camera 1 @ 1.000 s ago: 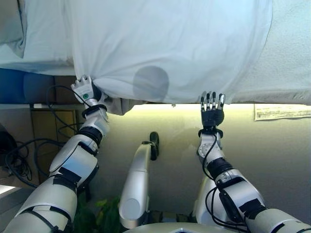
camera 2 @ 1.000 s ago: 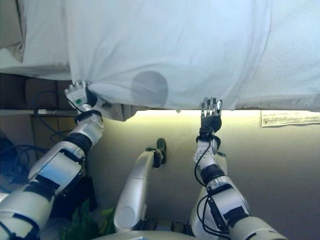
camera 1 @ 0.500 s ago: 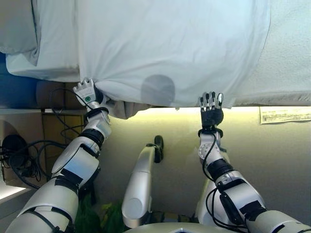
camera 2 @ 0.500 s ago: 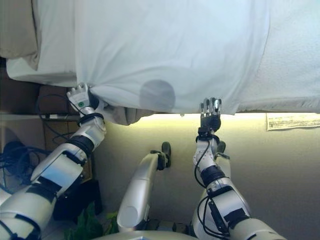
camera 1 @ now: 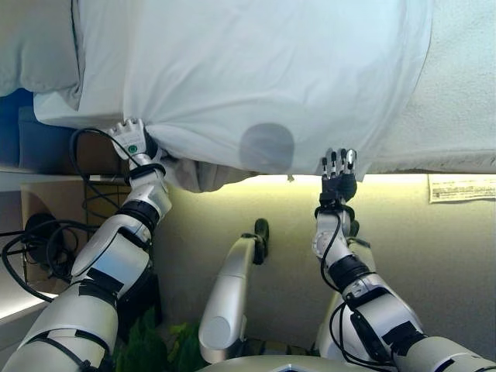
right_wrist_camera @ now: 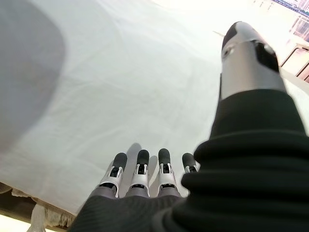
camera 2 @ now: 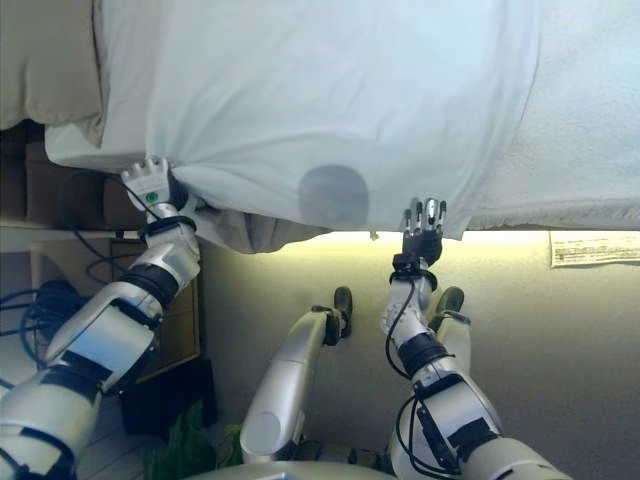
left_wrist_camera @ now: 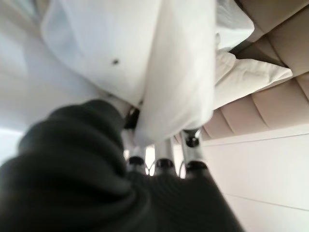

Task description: Make the bed neatly

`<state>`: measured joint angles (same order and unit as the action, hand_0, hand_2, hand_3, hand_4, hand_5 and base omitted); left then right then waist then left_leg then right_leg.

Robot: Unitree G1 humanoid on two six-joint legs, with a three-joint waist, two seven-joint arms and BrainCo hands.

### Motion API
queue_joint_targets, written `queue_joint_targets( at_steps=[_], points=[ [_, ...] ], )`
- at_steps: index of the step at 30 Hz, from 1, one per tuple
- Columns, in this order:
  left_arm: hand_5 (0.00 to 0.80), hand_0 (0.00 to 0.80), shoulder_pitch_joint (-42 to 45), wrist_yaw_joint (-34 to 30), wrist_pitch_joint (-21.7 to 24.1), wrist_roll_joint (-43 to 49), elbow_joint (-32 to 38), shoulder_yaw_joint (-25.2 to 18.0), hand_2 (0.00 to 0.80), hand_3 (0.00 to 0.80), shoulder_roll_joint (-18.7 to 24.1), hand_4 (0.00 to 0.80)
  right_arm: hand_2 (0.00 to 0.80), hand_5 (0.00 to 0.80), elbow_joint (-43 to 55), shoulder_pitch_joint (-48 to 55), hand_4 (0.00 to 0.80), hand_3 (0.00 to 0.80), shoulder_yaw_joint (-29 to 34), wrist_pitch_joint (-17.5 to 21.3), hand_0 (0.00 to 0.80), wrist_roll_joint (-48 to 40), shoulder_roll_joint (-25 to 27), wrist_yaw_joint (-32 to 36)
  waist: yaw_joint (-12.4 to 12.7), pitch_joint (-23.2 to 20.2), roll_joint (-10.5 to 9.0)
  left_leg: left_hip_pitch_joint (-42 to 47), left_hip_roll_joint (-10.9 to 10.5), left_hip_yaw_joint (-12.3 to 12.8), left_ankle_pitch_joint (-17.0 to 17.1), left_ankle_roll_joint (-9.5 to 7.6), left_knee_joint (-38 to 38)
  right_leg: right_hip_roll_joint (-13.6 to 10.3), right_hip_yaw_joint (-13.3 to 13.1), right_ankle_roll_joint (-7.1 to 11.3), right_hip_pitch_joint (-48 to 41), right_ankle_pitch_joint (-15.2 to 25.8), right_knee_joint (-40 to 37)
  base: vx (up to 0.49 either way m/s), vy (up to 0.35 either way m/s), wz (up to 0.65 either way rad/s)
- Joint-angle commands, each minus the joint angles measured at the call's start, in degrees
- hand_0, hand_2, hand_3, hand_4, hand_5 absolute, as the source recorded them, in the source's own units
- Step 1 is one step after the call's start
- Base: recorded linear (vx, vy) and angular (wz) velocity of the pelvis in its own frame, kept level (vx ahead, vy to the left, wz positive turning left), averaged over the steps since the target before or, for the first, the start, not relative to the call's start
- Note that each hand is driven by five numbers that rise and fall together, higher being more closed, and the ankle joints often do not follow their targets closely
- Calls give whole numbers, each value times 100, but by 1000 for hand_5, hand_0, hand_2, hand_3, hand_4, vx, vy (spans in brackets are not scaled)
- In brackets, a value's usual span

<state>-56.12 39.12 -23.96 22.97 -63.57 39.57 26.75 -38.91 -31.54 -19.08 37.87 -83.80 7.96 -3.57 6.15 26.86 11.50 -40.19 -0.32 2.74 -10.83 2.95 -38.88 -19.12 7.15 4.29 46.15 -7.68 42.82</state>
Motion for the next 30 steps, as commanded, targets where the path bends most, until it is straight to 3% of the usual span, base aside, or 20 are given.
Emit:
queue_joint_targets(
  at_steps=[1, 7, 8, 9, 10, 18, 21, 25, 30],
  points=[
    [800, 800, 255, -221, -965, 56, -227, -344, 800, 800, 1225, 800, 0, 0, 562, 159, 0, 0, 5, 311, 0, 305, -236, -84, 321, 36, -102, -117, -540, 5, 968, -33, 799, 94, -260, 605, -361, 964, -618, -37, -10, 7],
    [800, 800, 331, -770, -996, 146, -394, -246, 800, 800, 1011, 800, 0, 0, 438, 72, 0, 0, -16, 387, 0, 114, -238, 59, 307, 87, -135, -153, -531, 7, 991, -30, 811, 159, -263, 630, -314, 964, -613, -25, -31, 8],
    [643, 643, 382, -712, -943, -46, -444, -254, 643, 643, 961, 643, 0, 0, 425, 64, 0, 0, -33, 396, 0, 80, -237, 87, 304, 90, -147, -149, -527, 13, 992, -33, 814, 160, -254, 629, -321, 968, -628, -7, -30, 3],
    [260, 260, 417, -624, -867, -230, -488, -257, 260, 260, 921, 260, 0, 0, 421, 63, 0, 0, -38, 398, 0, 58, -243, 101, 300, 91, -157, -150, -523, 17, 991, -34, 810, 161, -250, 627, -321, 968, -626, 0, -36, 1],
    [0, 0, 458, -552, -751, -420, -531, -268, 0, 0, 874, 0, 0, 0, 420, 65, 0, 0, -37, 402, 0, 58, -256, 105, 300, 88, -170, -154, -515, 19, 990, -33, 803, 164, -245, 625, -320, 962, -620, 6, -48, 2],
    [0, 0, 864, -150, 362, -1683, -700, -476, 0, 0, 320, 0, 0, 0, 410, 78, 0, 0, 39, 454, 0, -33, -378, 239, 372, 89, -284, -161, -487, -21, 959, -44, 780, 153, -171, 639, -352, 944, -623, 8, -65, 2],
    [0, 0, 1050, -157, 587, -1689, -684, -511, 0, 0, 46, 0, 0, 0, 522, 115, 0, 0, 87, 488, 0, 17, -443, 189, 415, 100, -334, -199, -481, -32, 946, -63, 747, 129, -125, 652, -339, 958, -603, -11, -71, 8],
    [0, 0, 1317, -15, 1122, -3048, -627, -685, 0, 0, -262, 0, 0, 0, 670, 113, 0, 0, 166, 483, 0, 142, -511, 33, 458, 124, -391, -188, -458, -47, 919, -79, 744, 106, -77, 663, -347, 935, -582, -13, -59, 5],
    [0, 0, 1644, -127, 1534, -3049, -564, -943, 0, 0, -553, 0, 0, 0, 837, 127, 0, 0, 332, 393, 0, 228, -576, -73, 536, 103, -432, -177, -465, -61, 869, -111, 699, 43, 2, 649, -383, 919, -541, -2, -46, 11]
  ],
)
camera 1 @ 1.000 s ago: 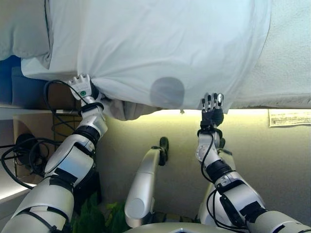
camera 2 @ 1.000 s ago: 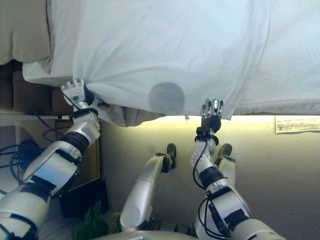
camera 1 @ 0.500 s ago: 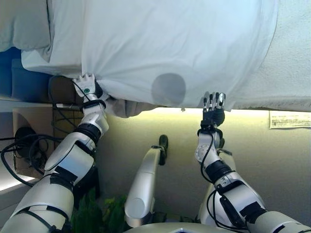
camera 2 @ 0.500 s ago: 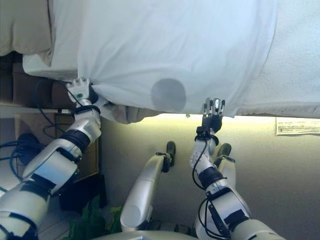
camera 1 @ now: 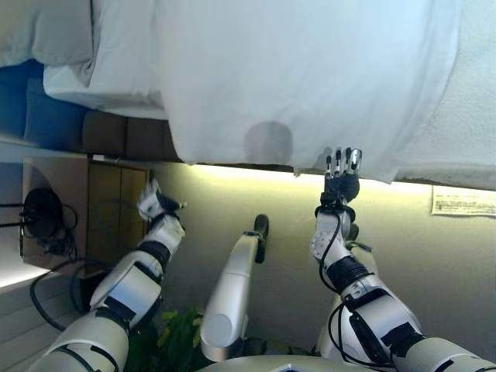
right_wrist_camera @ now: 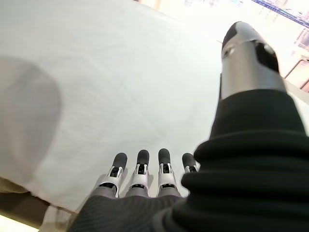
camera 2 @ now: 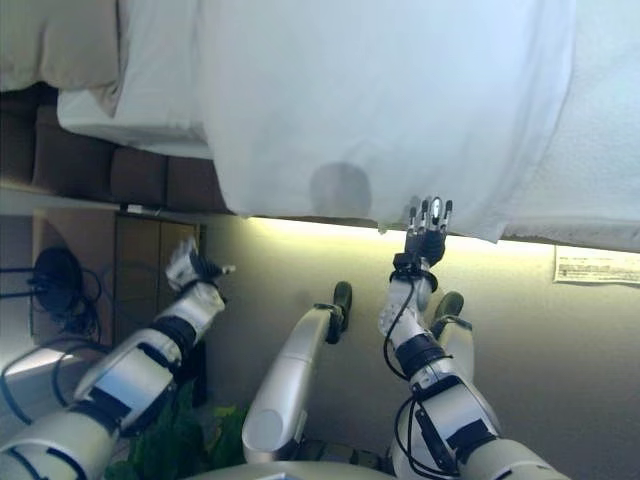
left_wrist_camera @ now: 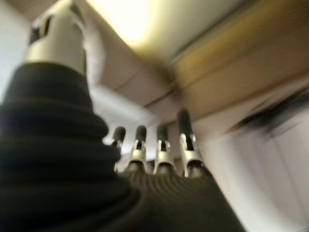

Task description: Make the bed neatly

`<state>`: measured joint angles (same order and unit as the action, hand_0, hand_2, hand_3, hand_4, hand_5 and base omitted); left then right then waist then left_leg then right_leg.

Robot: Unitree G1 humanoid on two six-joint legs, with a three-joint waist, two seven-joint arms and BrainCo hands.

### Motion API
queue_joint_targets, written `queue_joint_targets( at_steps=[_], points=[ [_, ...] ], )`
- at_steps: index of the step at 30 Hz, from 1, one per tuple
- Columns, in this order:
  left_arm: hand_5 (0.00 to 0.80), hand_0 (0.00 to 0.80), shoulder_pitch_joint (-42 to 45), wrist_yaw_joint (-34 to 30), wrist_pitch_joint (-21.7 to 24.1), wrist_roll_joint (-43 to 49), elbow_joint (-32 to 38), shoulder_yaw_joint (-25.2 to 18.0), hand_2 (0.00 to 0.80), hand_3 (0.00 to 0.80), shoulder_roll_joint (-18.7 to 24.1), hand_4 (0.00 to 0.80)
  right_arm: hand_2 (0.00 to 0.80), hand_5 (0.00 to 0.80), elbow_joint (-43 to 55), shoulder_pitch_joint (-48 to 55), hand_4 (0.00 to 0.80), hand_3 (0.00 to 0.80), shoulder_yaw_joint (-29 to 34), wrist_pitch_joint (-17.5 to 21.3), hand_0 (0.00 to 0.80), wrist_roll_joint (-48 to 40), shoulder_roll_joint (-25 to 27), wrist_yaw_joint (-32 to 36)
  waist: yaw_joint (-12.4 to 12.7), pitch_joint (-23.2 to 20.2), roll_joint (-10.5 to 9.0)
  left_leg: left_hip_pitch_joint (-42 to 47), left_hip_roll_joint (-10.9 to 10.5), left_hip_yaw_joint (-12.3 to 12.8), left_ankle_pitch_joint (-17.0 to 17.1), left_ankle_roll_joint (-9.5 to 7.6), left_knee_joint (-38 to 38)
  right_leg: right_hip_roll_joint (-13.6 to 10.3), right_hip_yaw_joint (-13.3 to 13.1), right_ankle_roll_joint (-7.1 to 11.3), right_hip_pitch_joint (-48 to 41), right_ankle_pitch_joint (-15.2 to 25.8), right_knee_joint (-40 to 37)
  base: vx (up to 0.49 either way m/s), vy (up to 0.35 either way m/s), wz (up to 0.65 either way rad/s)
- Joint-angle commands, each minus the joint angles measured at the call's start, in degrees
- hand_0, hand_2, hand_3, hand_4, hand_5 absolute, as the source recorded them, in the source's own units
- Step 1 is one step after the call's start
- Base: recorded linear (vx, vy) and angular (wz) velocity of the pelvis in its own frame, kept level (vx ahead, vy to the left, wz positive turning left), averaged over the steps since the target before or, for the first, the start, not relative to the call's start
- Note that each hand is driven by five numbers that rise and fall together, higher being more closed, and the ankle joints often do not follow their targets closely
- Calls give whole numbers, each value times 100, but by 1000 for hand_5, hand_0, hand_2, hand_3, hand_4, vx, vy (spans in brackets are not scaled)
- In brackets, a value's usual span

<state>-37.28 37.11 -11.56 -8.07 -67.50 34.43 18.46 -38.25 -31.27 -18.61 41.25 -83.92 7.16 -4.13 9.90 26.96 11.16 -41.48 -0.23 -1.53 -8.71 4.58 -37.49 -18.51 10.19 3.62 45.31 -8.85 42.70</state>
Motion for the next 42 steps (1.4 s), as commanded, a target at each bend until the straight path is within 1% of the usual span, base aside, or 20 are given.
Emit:
queue_joint_targets(
  at_steps=[1, 4, 10, 11, 13, 14, 16, 20, 21, 22, 23, 25, 28, 30, 35, 37, 39, 42],
  points=[
    [0, 0, -190, 91, 363, 81, -174, -440, 0, 0, 240, 0, 0, 0, 830, 121, 0, 0, 303, 10, 0, 301, -501, -62, 163, 82, -407, -52, -478, 366, 658, -281, 554, -22, -291, 710, -303, 1029, -525, 13, -8, 14],
    [0, 0, -71, 281, 564, 158, -121, -485, 0, 0, 194, 0, 0, 0, 950, 142, 0, 0, 331, -68, 0, 478, -535, -267, 177, 55, -419, -47, -471, 372, 639, -298, 520, -67, -278, 702, -310, 1032, -489, 25, 10, 5],
    [0, 0, -222, 694, 862, 229, 383, -492, 0, 0, 325, 0, 0, 0, 1014, 114, 0, 0, 309, -70, 0, 477, -530, -414, 214, 61, -420, -43, -465, 364, 618, -301, 494, -125, -268, 703, -325, 1045, -431, 3, -8, 1],
    [0, 0, -266, 741, 1074, 135, 507, -539, 0, 0, 358, 0, 0, 0, 1037, 111, 0, 0, 288, -86, 0, 517, -542, -465, 220, 48, -427, -27, -462, 360, 613, -297, 500, -131, -270, 703, -335, 1052, -430, 9, -18, 3],
    [0, 0, -320, 730, 1336, -24, 686, -603, 0, 0, 410, 0, 0, 0, 1064, 106, 0, 0, 251, -91, 0, 597, -549, -562, 224, 32, -434, 24, -462, 354, 616, -290, 538, -128, -264, 700, -387, 1053, -473, 0, 0, 0],
    [0, 0, -366, 624, 1659, -182, 915, -671, 0, 0, 441, 0, 0, 0, 1108, 102, 0, 0, 231, -92, 0, 735, -553, -699, 240, 3, -441, 81, -462, 344, 620, -279, 596, -137, -249, 697, -457, 1058, -554, 10, -40, -2],
    [0, 0, -383, 441, 1952, -290, 1195, -748, 0, 0, 437, 0, 0, 0, 1177, 120, 0, 0, 198, -111, 0, 981, -554, -909, 261, -32, -455, 182, -469, 333, 630, -276, 681, -146, -196, 692, -588, 1086, -700, 11, -56, -3],
    [0, 0, -266, -50, 2781, -706, 1785, -945, 0, 0, 318, 0, 0, 0, 1399, 186, 0, 0, 149, -372, 0, 1853, -499, -1563, 327, -171, -512, 485, -498, 266, 678, -278, 943, -157, -88, 676, -932, 1203, -1089, 1, -82, -4],
    [0, 0, -212, -211, 2878, -830, 1918, -997, 0, 0, 277, 0, 0, 0, 1456, 211, 0, 0, 155, -442, 0, 2022, -491, -1689, 336, -187, -516, 496, -505, 266, 871, -311, 1059, -173, -14, 596, -956, 1381, -1223, -51, -84, 1],
    [0, 0, -144, -381, 3047, -1005, 2036, -1048, 0, 0, 234, 0, 0, 0, 1491, 236, 0, 0, 164, -531, 0, 2190, -481, -1789, 350, -212, -522, 556, -505, 247, 876, -319, 1106, -173, 0, 597, -1009, 1395, -1265, -35, -131, 5],
    [0, 0, 27, -799, 3219, -1213, 2293, -1148, 0, 0, 144, 0, 0, 0, 1528, 307, 0, 0, 184, -707, 0, 2468, -460, -1950, 395, -278, -554, 675, -506, 209, 876, -337, 1188, -178, 25, 600, -1118, 1418, -1344, 57, -164, 5],
    [0, 0, 252, -1318, 3377, -1656, 2560, -1253, 0, 0, 36, 0, 0, 0, 1542, 401, 0, 0, 187, -919, 0, 2737, -438, -2052, 440, -366, -602, 841, -504, 150, 889, -362, 1319, -170, 76, 608, -1280, 1448, -1474, 60, -177, 5],
    [0, 0, 618, -1971, 3495, -2166, 2833, -1403, 0, 0, -35, 0, 0, 0, 1493, 530, 0, 0, 205, -1175, 0, 2951, -386, -2012, 510, -504, -674, 1134, -490, 82, 889, -390, 1533, -162, 157, 621, -1578, 1481, -1717, 62, -167, 5],
    [0, 0, 840, -2252, 3473, -2377, 2986, -1473, 0, 0, -41, 0, 0, 0, 1449, 630, 0, 0, 184, -1308, 0, 3090, -346, -1979, 559, -606, -733, 1339, -478, 39, 890, -405, 1681, -161, 226, 635, -1807, 1501, -1913, 66, -160, 7],
    [0, 0, 1363, -2845, 3238, -2701, 3293, -1607, 0, 0, -28, 0, 0, 0, 1310, 953, 0, 0, 146, -1617, 0, 3300, -200, -1787, 641, -919, -889, 1861, -424, -47, 881, -440, 2028, -143, 347, 671, -2399, 1541, -2394, 77, -157, 4],
    [0, 0, 1529, -2942, 3013, -2842, 3437, -1657, 0, 0, 11, 0, 0, 0, 1298, 1097, 0, 0, 162, -1750, 0, 3371, -172, -1697, 662, -1027, -946, 2049, -391, -80, 882, -449, 2148, -146, 387, 690, -2609, 1554, -2541, 91, -160, -2],
    [0, 0, 1721, -3088, 2886, -2736, 3494, -1768, 0, 0, 58, 0, 0, 0, 1241, 1254, 0, 0, 207, -1862, 0, 3305, -105, -1538, 678, -1149, -993, 2260, -352, -133, 885, -458, 2291, -137, 415, 709, -2796, 1561, -2652, 101, -151, -5],
    [0, 0, 1944, -3033, 2637, -2666, 3560, -1836, 0, 0, 77, 0, 0, 0, 1124, 1457, 0, 0, 216, -1920, 0, 3162, -90, -1290, 687, -1384, -1043, 2549, -276, -207, 967, -447, 2596, -56, 501, 700, -3167, 1561, -2961, 90, -135, 4]
  ],
)
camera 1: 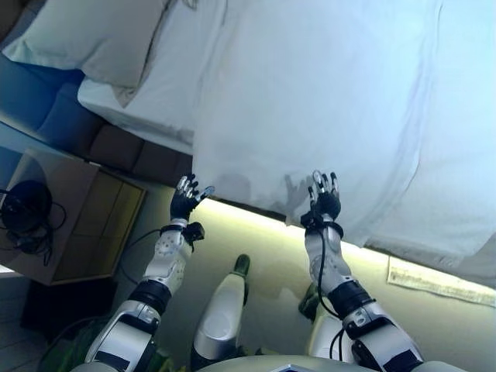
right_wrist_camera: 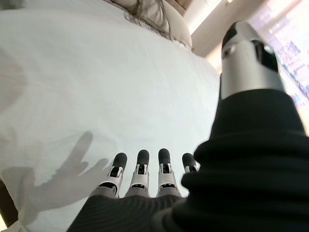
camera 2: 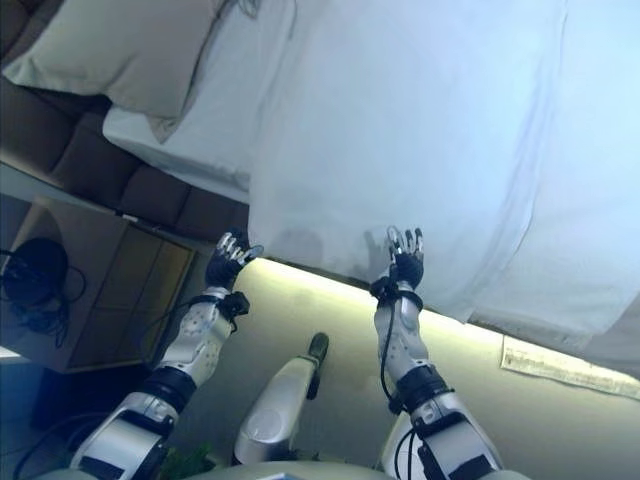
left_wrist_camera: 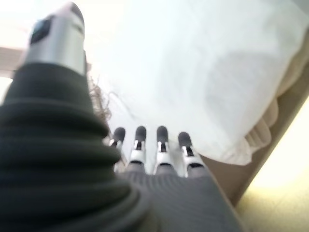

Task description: Make the bed neatly

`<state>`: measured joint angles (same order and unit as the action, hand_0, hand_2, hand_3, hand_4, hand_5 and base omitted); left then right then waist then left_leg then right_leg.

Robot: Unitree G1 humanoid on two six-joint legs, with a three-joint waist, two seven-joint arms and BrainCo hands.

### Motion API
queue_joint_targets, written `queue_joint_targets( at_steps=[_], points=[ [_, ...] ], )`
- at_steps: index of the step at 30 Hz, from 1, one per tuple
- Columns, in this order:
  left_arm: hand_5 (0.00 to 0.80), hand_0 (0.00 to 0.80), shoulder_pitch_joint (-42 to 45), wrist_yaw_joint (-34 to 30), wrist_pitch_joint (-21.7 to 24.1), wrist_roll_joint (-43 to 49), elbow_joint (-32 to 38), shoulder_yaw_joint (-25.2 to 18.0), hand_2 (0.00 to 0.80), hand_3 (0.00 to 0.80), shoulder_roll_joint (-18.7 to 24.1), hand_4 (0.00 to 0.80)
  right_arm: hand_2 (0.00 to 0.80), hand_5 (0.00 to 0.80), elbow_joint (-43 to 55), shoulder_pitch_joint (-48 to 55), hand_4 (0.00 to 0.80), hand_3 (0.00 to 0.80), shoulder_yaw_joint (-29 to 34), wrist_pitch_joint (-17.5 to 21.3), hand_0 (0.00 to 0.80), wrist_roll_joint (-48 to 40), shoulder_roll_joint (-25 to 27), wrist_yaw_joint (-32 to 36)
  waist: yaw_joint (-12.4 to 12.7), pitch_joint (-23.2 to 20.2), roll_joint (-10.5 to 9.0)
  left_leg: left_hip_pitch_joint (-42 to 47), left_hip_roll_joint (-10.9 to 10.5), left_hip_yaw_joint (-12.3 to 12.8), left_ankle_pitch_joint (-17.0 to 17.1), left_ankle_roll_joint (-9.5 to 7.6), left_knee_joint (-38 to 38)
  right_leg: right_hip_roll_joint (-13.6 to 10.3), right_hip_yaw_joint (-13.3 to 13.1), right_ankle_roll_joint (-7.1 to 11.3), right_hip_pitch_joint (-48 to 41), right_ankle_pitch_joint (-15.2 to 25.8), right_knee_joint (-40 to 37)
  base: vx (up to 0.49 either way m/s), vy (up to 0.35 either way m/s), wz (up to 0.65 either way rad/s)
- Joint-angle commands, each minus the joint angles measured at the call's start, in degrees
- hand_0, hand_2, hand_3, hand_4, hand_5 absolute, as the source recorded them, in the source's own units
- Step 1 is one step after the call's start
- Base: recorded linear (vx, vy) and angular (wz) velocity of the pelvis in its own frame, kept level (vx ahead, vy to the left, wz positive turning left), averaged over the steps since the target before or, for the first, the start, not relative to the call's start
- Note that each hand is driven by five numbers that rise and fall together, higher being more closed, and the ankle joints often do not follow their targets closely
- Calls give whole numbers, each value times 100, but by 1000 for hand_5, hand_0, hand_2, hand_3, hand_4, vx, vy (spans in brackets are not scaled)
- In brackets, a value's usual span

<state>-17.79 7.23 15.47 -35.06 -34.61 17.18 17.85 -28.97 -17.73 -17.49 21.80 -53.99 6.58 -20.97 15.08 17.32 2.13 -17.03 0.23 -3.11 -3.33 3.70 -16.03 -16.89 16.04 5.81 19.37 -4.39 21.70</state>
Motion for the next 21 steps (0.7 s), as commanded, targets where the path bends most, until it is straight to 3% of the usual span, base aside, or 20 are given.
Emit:
queue_joint_targets(
  at_steps=[1, 4, 6, 13, 19, 21],
  points=[
    [0, 0, 68, -40, -148, 47, 267, -147, 0, 0, 150, 0, 0, 0, 152, 154, 0, 0, 130, 10, 0, 53, -28, 497, 173, -492, -146, 176, -301, -62, 455, -348, 535, -196, -58, 480, -657, 1100, -920, 73, -112, 0],
    [0, 0, 286, -27, -295, 46, 243, -264, 0, 0, 139, 0, 0, 0, 83, 296, 0, 0, 195, -188, 0, -292, -54, 701, 171, -673, -148, 441, -228, -113, 550, -326, 837, -61, 1, 470, -976, 1039, -1171, 57, -106, -5],
    [0, 0, 497, -177, -414, -91, 284, -561, 0, 0, 192, 0, 0, 0, 108, 648, 0, 0, 259, -376, 0, -235, 133, 1074, 136, -782, -152, 525, -175, -163, 656, -275, 1026, 69, 3, 472, -1104, 1030, -1354, -31, -89, -8],
    [0, 0, 1202, -59, -165, -101, 388, -1205, 0, 0, 107, 0, 0, 0, 486, 1654, 0, 0, 493, -744, 0, 419, 241, 2233, -189, -975, -290, 766, 35, -6, 886, -187, 1492, 358, -77, 466, -1366, 917, -1682, -53, -65, -14],
    [0, 0, 1275, 362, 216, 245, 240, -1183, 0, 0, 21, 0, 0, 0, 80, 1735, 0, 0, 519, -765, 0, 647, 321, 2463, -221, -1223, -305, 999, 184, 5, 1078, -74, 1861, 468, 30, 403, -1684, 772, -1821, 24, -28, -7],
    [0, 0, 1232, 342, 210, 320, 241, -1161, 0, 0, 5, 0, 0, 0, -34, 1706, 0, 0, 460, -608, 0, 716, 333, 2306, -187, -1272, -323, 1052, 210, -20, 1123, -28, 1956, 490, 115, 379, -1814, 737, -1899, 12, -33, 7]
  ],
)
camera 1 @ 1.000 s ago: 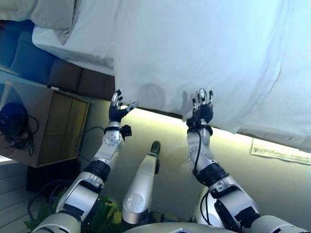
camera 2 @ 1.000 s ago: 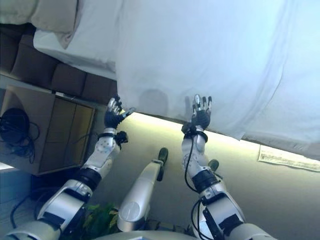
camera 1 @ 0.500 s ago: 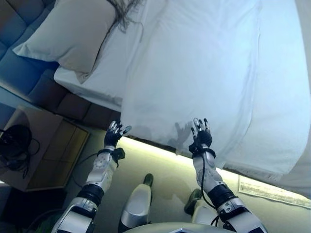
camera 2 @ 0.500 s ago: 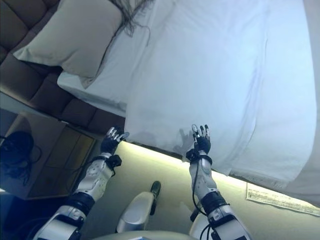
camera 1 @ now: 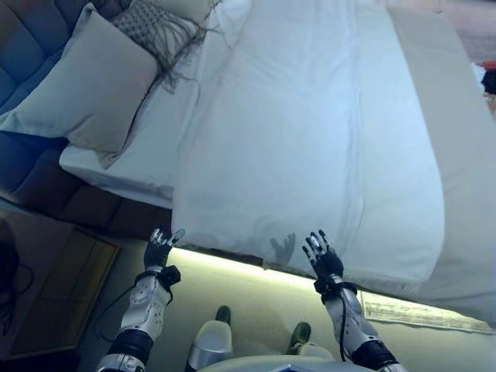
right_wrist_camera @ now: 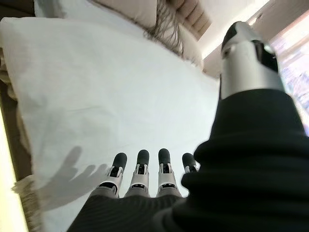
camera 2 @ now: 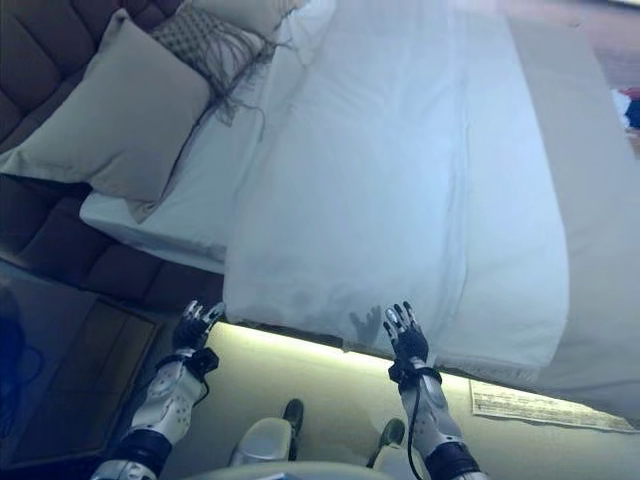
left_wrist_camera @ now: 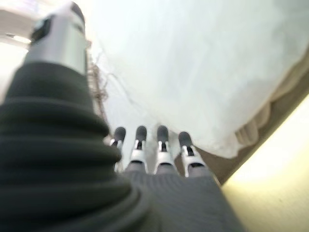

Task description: Make the bed neatly

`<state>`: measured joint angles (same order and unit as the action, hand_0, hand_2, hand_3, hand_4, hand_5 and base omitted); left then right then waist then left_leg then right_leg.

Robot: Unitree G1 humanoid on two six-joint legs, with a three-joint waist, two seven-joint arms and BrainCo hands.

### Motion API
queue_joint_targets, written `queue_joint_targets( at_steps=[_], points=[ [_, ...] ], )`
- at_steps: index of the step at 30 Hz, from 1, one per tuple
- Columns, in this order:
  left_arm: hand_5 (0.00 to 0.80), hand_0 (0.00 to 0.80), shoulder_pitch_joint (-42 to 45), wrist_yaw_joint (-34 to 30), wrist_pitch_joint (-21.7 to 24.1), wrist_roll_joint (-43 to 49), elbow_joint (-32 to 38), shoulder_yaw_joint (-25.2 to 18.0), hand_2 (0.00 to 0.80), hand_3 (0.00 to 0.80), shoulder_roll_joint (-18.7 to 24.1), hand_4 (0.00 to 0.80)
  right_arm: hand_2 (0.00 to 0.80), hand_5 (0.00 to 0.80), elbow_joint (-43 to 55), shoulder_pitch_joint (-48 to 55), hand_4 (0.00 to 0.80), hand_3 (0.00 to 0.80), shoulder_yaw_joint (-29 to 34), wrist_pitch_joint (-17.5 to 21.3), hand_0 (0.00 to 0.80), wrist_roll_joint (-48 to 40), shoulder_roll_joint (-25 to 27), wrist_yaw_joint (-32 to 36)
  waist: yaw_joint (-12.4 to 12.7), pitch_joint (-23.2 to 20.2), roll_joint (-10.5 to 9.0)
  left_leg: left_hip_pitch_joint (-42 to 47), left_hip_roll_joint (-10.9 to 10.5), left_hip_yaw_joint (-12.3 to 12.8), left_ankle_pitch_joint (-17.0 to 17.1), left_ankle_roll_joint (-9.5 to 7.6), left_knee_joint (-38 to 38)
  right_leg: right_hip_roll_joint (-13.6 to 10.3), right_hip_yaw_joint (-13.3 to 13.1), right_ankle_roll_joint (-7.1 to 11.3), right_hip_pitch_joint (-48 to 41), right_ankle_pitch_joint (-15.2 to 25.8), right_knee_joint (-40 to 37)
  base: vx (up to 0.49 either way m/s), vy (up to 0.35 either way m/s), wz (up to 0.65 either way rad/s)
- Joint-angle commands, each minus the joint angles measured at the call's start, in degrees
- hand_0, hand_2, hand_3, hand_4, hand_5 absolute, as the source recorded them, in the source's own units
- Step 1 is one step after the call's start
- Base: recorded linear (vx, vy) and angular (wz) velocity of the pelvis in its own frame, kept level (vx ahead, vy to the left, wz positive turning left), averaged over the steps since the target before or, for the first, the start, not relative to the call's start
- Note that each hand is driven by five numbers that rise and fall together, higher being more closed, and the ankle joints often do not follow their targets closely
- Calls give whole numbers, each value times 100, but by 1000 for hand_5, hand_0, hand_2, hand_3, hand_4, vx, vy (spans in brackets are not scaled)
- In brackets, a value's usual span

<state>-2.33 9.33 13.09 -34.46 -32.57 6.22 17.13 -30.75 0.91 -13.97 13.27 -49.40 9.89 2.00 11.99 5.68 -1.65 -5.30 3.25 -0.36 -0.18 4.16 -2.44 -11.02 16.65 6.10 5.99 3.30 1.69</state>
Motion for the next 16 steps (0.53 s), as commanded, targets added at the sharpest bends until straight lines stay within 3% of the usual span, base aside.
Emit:
queue_joint_targets(
  at_steps=[1, 4, 16],
  points=[
    [0, 0, -331, 88, 433, 260, 32, -51, 0, 0, 64, 0, 0, 0, 95, -173, 0, 0, 86, 283, 0, 221, 4, -42, 132, -122, 47, -107, -90, -314, 806, -65, 602, -96, 83, 344, -514, -36, 79, 4, -26, 16],
    [0, 0, -347, -50, 436, 359, 13, -22, 0, 0, 25, 0, 0, 0, -114, -228, 0, 0, 68, 414, 0, 138, -24, -265, 168, -168, 25, -43, -71, -330, 780, -49, 593, -117, 120, 332, -609, -51, 61, 11, -6, 19],
    [0, 0, -211, -525, 238, 345, 101, -52, 0, 0, 50, 0, 0, 0, -545, -219, 0, 0, 62, 243, 0, 464, -39, -501, 192, -279, 91, 186, -66, -316, 701, -72, 618, -149, 120, 310, -852, -115, 27, 13, 15, 1]
  ],
)
